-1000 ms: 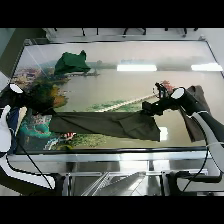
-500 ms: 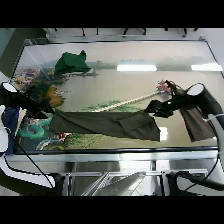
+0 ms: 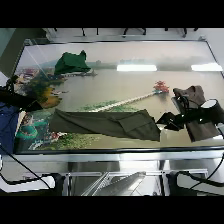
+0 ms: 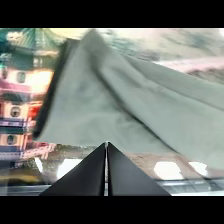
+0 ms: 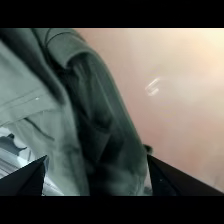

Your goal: Fold the shirts.

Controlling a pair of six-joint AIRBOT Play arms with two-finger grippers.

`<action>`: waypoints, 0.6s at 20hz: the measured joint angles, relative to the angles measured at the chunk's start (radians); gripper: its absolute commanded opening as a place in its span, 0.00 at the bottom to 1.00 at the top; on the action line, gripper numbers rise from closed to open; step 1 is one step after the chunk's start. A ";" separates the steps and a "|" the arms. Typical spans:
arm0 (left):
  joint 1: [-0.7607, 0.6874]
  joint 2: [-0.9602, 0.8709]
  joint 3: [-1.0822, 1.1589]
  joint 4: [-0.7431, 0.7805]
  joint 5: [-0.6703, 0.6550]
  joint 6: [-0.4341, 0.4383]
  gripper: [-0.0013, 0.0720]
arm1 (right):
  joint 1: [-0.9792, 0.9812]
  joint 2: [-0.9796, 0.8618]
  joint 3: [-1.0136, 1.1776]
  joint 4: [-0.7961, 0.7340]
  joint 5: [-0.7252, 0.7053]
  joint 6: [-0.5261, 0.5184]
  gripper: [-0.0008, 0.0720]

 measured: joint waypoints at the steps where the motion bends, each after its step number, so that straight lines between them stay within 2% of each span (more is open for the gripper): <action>1: -0.012 0.016 0.000 -0.001 -0.002 0.004 0.04 | -0.004 -0.028 -0.008 0.032 -0.007 -0.029 0.98; 5: -0.058 0.046 0.000 -0.004 -0.003 0.023 0.04 | 0.002 -0.130 -0.024 0.166 -0.037 -0.124 0.98; 9: -0.080 0.042 0.000 0.000 -0.003 0.029 0.04 | 0.064 -0.177 -0.028 0.237 -0.061 -0.161 0.97; 10: -0.084 0.039 0.000 0.000 -0.003 0.029 0.04 | 0.090 -0.182 -0.028 0.248 -0.071 -0.163 0.79; 12: -0.094 0.031 0.000 0.000 -0.003 0.030 0.04 | 0.136 -0.189 -0.029 0.242 -0.106 -0.168 0.05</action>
